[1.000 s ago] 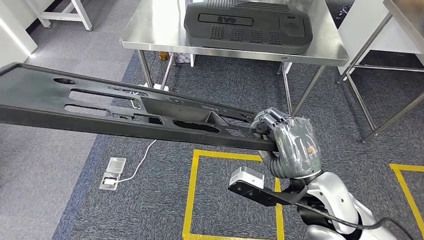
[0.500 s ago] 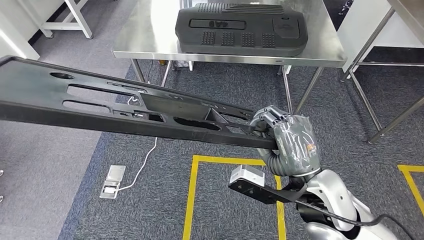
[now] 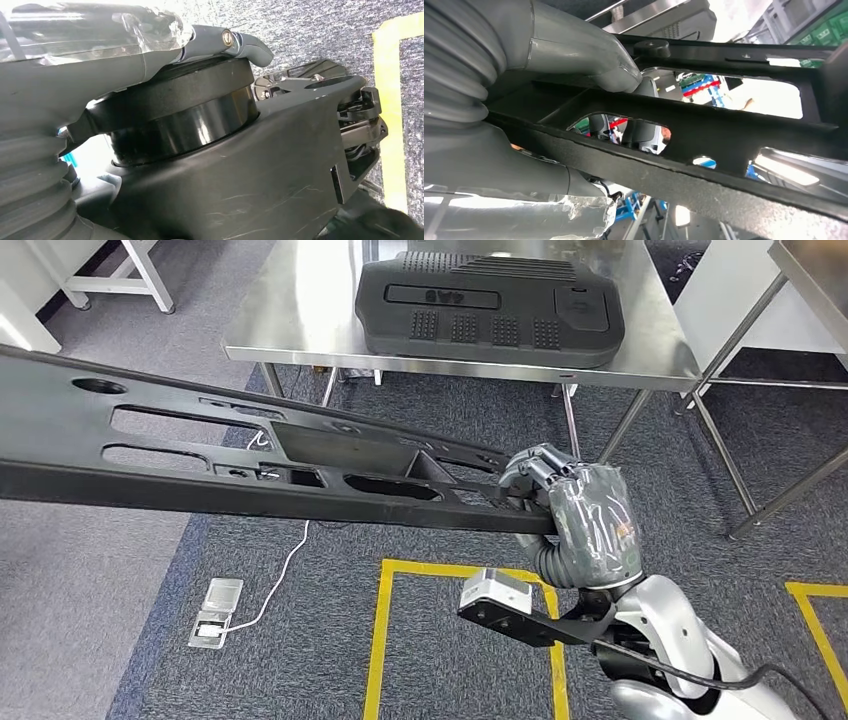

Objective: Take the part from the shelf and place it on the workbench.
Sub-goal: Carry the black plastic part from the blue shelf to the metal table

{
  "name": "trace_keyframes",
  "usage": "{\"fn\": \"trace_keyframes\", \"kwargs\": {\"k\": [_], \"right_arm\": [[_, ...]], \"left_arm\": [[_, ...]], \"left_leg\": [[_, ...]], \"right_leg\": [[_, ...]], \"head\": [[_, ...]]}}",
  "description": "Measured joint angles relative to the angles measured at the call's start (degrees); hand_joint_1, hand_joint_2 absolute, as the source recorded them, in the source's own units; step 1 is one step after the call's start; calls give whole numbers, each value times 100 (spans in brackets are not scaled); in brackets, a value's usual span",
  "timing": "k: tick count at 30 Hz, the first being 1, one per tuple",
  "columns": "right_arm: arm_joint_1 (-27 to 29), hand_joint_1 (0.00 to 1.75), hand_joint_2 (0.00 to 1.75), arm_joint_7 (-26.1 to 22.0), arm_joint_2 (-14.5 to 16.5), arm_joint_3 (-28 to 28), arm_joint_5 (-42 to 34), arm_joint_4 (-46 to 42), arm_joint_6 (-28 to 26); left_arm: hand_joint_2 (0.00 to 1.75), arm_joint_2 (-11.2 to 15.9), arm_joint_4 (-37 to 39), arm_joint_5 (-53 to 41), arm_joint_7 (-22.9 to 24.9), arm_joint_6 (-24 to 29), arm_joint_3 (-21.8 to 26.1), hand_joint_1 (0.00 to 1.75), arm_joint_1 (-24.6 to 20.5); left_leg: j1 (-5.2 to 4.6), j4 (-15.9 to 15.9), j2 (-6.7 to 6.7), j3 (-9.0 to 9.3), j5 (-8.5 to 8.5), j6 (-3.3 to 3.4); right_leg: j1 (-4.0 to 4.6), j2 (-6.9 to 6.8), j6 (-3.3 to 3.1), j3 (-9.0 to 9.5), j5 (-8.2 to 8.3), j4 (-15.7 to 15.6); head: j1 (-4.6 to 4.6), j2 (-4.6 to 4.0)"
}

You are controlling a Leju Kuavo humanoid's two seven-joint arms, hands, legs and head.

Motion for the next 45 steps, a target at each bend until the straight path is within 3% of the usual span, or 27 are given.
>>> {"fn": "trace_keyframes", "kwargs": {"k": [1, 2, 4, 5, 6, 8, 10, 12, 15, 17, 18, 20, 21, 22, 26, 28, 31, 32, 33, 34, 35, 37, 38, 40, 42, 43, 45], "right_arm": [[1, 175, 175, 0, 1, 2, -5, 9, 0], [2, 175, 175, 1, 1, 2, -10, 17, 0], [2, 175, 175, 9, 1, 2, -10, 26, -1], [6, 175, 175, 20, 1, 2, -5, 27, -1], [10, 175, 175, 36, -1, 2, 4, 26, 1], [32, 175, 175, 86, -2, -2, 32, 25, 18], [51, 175, 175, 134, -3, -5, 55, 20, 51], [56, 175, 175, 157, -3, -9, 72, 6, 77], [68, 175, 175, 169, -3, -10, 87, -5, 95], [78, 175, 175, 177, -2, -5, 91, -5, 107], [81, 175, 175, 181, -1, -3, 92, -5, 113], [82, 175, 175, 190, -2, -2, 93, -5, 122], [79, 175, 175, 194, -2, -2, 93, -6, 128], [76, 175, 175, 197, -3, -3, 92, -7, 134], [74, 175, 175, 208, -12, -5, 91, -11, 172], [69, 175, 175, 211, -26, -9, 93, -19, 185], [87, 175, 175, 217, -32, -2, 93, -23, 203], [97, 175, 175, 220, -32, 1, 93, -23, 209], [102, 175, 175, 222, -32, 2, 93, -23, 212], [103, 175, 175, 224, -32, 2, 93, -23, 216], [101, 175, 175, 223, -32, 2, 93, -23, 219], [92, 175, 175, 223, -32, 3, 92, -26, 226], [86, 175, 175, 224, -32, 3, 92, -30, 229], [90, 175, 175, 233, -32, 2, 96, -40, 232], [123, 175, 175, 250, -32, 0, 110, -62, 230], [136, 175, 175, 256, -32, -1, 121, -79, 228], [155, 175, 175, 270, -32, -2, 145, -108, 227]], "left_arm": [[175, 0, 0, 4, 11, 0, 0, 0, 2], [175, 0, 0, 7, 25, 0, 0, 0, 3], [175, 0, -1, 11, 52, -1, 0, 0, 12], [175, 0, 0, 11, 62, -2, 0, 0, 16], [175, 1, 1, 10, 66, -4, 0, 0, 20], [175, 2, 3, 7, 64, -11, 0, 0, 22], [175, 7, 5, 3, 58, -17, 0, 0, 24], [175, 15, 5, -1, 52, -21, 0, 0, 22], [175, 17, 3, -7, 31, -24, 0, 0, -4], [175, 17, -4, -7, 13, -25, 0, 0, -17], [175, 17, -7, -6, 4, -25, 0, 0, -20], [175, 17, -9, -5, 6, -26, 0, 0, -18], [175, 16, -9, -4, 7, -27, 0, 0, -16], [175, 16, -11, -2, 9, -28, 0, 0, -15], [175, 12, -24, 7, 16, -31, 0, 0, -9], [175, 9, -30, 10, 22, -31, 0, 0, -9], [175, 9, -28, 14, 36, -34, 0, 0, -5], [175, 9, -28, 14, 38, -34, 0, 0, -4], [175, 9, -28, 14, 39, -35, 0, 0, -1], [175, 9, -28, 14, 42, -36, 0, 0, 3], [175, 9, -28, 14, 44, -37, 0, 0, 8], [175, 9, -28, 14, 51, -42, 0, 0, 19], [175, 9, -28, 11, 55, -45, 0, 0, 21], [175, 10, -28, 2, 60, -53, 0, 0, 21], [175, 18, -26, -4, 66, -62, 0, 0, 23], [175, 21, -26, -8, 68, -66, 0, 0, 22], [175, 24, -26, -17, 67, -71, 0, 0, 5]], "left_leg": [[1, 0, -4, 34, -30, 4], [4, 0, -10, 80, -66, -1], [12, -2, -21, 198, -160, -30], [4, -1, -24, 239, -207, -56], [-6, -3, -26, 260, -248, -86], [-25, -29, -24, 268, -294, -140], [-33, -48, -18, 308, -339, -191], [-49, 220, -11, 229, -498, -255], [-66, 1306, -6, -356, -888, -314], [-87, 1650, -7, -613, -827, -313], [-93, 1516, -7, -602, -629, -303], [-89, 855, -10, -398, -118, -271], [-91, 581, -11, -319, 52, -258], [-90, 373, -13, -262, 111, -234], [-62, 107, -27, -166, 16, -96], [-20, 66, -22, -109, -1, -51], [-11, 58, -13, -46, -53, -3], [-13, 58, -15, -21, -76, 2], [-14, 58, -18, 11, -102, 4], [-16, 58, -23, 58, -136, 1], [-18, 58, -27, 120, -177, -6], [-26, 37, -33, 215, -258, -39], [-33, 27, -33, 233, -284, -61], [-51, -7, -28, 243, -305, -105], [-69, 10, -18, 268, -351, -155], [-76, 133, -16, 235, -423, -188], [-82, 762, -12, -47, -698, -257]], "right_leg": [[-13, -1, 9, -170, 48, 179], [-22, -1, 9, -240, 214, 145], [-25, -7, -5, -90, 769, -501], [-9, -11, -13, 27, 965, -840], [5, -13, -35, 134, 1044, -1123], [35, -6, -91, 221, 968, -1304], [5, 4, -154, 270, 919, -1364], [-31, -6, -213, 351, 888, -1411], [-15, -32, -289, 463, 806, -1426], [3, -27, -302, 565, 731, -1426], [9, -18, -299, 631, 688, -1425], [16, -2, -278, 749, 603, -1426], [24, 4, -264, 779, 573, -1427], [34, 10, -246, 778, 554, -1421], [66, 28, -151, 692, 518, -1369], [65, 17, -81, 555, 350, -1041], [26, -2, 4, -94, -7, 48], [19, -3, 11, -285, -19, 295], [18, -3, 6, -386, 71, 359], [20, -3, -9, -369, 288, 185], [25, -3, -36, -245, 586, -198], [53, -8, -91, 61, 968, -954], [72, -8, -119, 161, 1008, -1185], [99, -3, -157, 219, 940, -1321], [54, -2, -199, 266, 911, -1378], [31, -10, -228, 304, 896, -1402], [11, -32, -284, 391, 850, -1432]], "head": [[18, -1], [35, -1], [75, 0], [89, 0], [108, 0], [103, 0], [76, 0], [6, 0], [-101, 0], [-131, 0], [-148, 0], [-173, 0], [-185, 0], [-200, 0], [-188, 0], [-127, 0], [-26, 0], [-9, 0], [8, 0], [31, 0], [52, 0], [80, -1], [93, -1], [95, 0], [68, 0], [37, 0], [-38, 0]]}}
